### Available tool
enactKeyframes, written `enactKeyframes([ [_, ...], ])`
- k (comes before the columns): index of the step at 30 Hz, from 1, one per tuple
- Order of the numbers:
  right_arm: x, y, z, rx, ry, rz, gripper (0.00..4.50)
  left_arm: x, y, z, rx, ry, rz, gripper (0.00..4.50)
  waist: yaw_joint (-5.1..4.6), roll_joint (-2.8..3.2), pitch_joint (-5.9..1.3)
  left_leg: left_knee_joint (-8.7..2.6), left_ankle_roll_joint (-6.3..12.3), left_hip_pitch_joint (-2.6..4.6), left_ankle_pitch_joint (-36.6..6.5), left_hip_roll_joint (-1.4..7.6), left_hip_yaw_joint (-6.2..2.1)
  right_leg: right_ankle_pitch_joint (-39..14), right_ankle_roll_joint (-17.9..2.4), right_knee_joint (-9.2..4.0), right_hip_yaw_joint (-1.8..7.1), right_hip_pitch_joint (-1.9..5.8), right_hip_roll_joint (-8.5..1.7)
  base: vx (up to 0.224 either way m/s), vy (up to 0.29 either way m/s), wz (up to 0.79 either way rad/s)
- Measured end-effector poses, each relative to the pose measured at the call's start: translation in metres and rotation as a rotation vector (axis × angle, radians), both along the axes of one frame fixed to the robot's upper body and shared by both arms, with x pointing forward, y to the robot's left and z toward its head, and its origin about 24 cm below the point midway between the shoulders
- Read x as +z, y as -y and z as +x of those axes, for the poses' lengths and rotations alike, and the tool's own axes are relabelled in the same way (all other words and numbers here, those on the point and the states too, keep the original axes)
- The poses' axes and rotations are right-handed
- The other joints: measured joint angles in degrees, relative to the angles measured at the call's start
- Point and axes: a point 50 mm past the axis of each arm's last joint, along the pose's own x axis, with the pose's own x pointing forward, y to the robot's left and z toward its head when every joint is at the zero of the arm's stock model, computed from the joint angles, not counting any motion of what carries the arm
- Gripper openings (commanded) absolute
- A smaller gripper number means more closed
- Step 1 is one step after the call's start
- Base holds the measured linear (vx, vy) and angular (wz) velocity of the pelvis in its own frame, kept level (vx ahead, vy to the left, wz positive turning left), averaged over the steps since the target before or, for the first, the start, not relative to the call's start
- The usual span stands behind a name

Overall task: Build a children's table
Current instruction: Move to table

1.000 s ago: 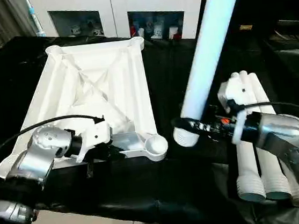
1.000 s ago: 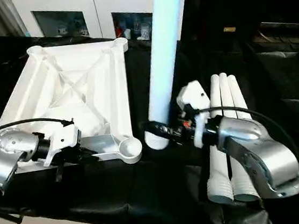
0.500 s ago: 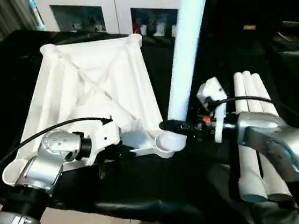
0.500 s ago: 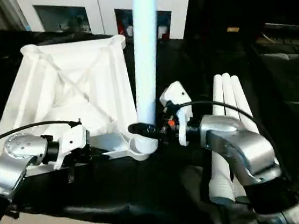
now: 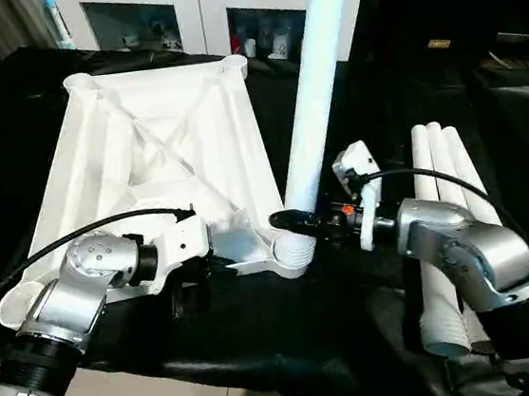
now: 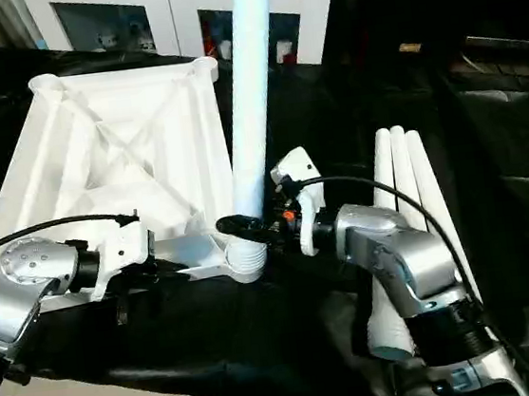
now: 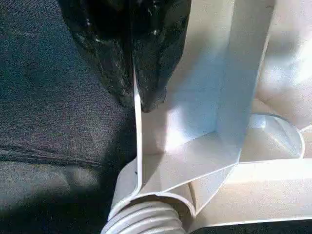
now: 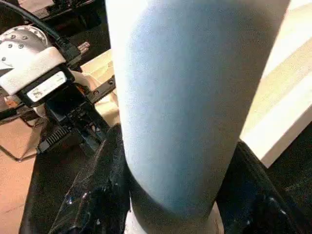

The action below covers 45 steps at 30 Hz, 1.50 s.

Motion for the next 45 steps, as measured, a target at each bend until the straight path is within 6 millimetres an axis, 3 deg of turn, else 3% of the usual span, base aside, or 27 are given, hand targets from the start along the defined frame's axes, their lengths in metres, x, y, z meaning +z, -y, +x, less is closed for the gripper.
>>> enactKeyframes([
  [22, -0.009, -0.003, 0.001, -0.024, 0.051, 0.032, 1.87, 0.000, -0.002, -0.003, 0.019, 0.006, -0.001, 0.00, -0.19, -0.21, 0.09, 0.00, -0.02, 0.10, 0.01, 0.36, 0.69, 0.00, 0.00, 0.06, 0.05, -0.05, 0.00, 0.000, 0.000, 0.00],
  [45, -0.034, 0.005, -0.020, -0.122, 0.187, 0.148, 1.86, -0.001, -0.002, -0.004, 0.040, 0.015, -0.013, 0.00, -0.12, -0.37, 0.00, 0.02, -0.01, 0.11, 0.02, 0.42, 0.78, -0.01, -0.02, 0.06, 0.04, -0.05, 0.00, 0.000, 0.000, 0.00],
])
